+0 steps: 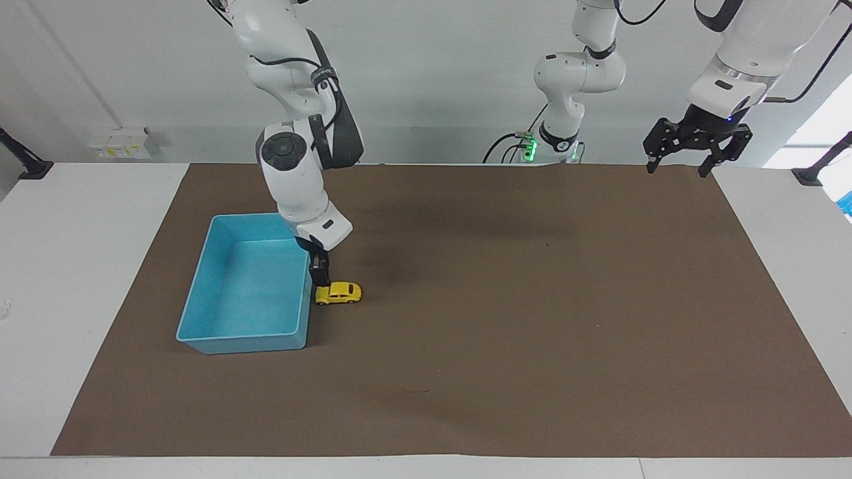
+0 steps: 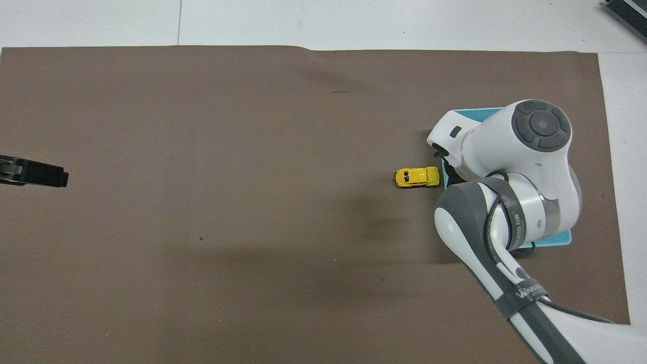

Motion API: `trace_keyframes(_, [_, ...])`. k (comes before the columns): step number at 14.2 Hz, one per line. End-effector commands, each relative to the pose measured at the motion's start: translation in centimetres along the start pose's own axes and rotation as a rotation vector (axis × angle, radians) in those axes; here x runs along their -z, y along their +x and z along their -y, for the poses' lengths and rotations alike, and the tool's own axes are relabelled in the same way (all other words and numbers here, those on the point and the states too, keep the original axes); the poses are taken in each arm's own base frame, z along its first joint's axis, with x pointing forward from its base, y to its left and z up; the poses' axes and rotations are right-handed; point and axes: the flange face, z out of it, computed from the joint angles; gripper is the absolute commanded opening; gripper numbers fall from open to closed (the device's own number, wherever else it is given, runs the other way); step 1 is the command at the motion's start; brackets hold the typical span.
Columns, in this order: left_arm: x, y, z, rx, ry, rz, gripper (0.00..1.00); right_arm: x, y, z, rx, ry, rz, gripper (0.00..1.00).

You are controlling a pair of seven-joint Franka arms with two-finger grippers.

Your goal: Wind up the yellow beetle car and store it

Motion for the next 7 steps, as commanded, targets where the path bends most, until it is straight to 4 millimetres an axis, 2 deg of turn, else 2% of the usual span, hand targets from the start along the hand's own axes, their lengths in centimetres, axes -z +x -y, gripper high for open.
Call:
trace_keyframes(1, [0.0, -0.5, -0.5, 0.011, -0.013, 0.002, 1.00, -1.7, 0.0, -0.3, -0.021, 0.000, -0.007, 1.00])
trace_keyframes(4, [0.0, -0.5, -0.5, 0.014, -0.034, 0.002, 1.00, -3.6, 0.1, -0.7, -0.028, -0.003, -0.013, 1.00])
trace_keyframes(7, [0.1, -0.5, -0.4, 0.012, -0.034, -0.001, 1.00, -4.6, 0.3, -0.9, -0.041, -0.008, -0.017, 1.00])
